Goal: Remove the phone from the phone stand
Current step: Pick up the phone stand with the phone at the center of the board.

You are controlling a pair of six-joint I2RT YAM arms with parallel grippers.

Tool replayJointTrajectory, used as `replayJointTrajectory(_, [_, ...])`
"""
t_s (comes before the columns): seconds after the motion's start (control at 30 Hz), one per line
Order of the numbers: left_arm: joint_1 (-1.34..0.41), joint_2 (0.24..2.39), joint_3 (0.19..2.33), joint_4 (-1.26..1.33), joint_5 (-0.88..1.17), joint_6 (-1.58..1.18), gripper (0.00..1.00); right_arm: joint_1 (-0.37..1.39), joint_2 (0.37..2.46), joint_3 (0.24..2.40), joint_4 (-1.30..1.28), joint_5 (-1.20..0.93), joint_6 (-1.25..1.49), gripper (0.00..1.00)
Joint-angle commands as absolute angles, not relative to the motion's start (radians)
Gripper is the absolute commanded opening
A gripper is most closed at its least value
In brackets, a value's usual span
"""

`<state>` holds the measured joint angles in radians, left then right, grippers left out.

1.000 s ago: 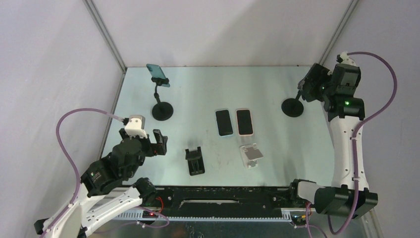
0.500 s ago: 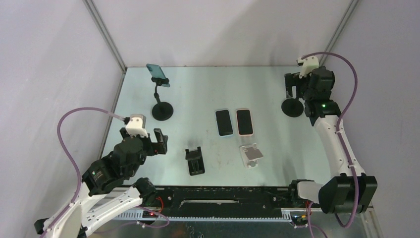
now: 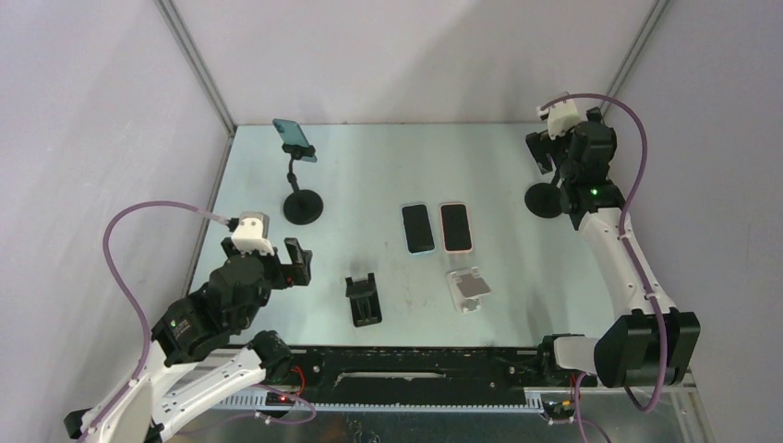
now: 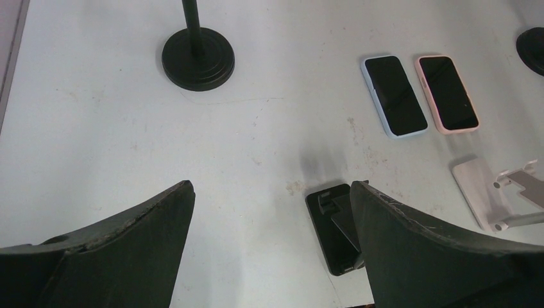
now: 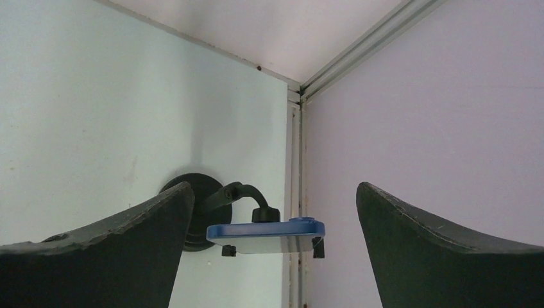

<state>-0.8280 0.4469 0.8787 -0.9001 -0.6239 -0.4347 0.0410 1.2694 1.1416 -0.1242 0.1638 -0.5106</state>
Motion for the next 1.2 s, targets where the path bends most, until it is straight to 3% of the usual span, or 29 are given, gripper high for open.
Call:
replayJointTrajectory(0.0, [-0.819,0.434,0.871,-0.874,-0.629,-0.415,0.98,0.043,1.296,1.155,-0.063,0.195,-0.547,1.00])
replayJointTrajectory(0.77, [-0.818,0.424,0.870,-0.874,-0.632,-0.417,0.98,0.008,1.353,1.156,-0.143,0.238,-0.496,1.00])
replayJointTrajectory(1.17, [-0.817,0.414,0.868,-0.874,-0.634,-0.417,0.98,0.009,1.370,1.107,-0.087,0.279,-0.492,0.94])
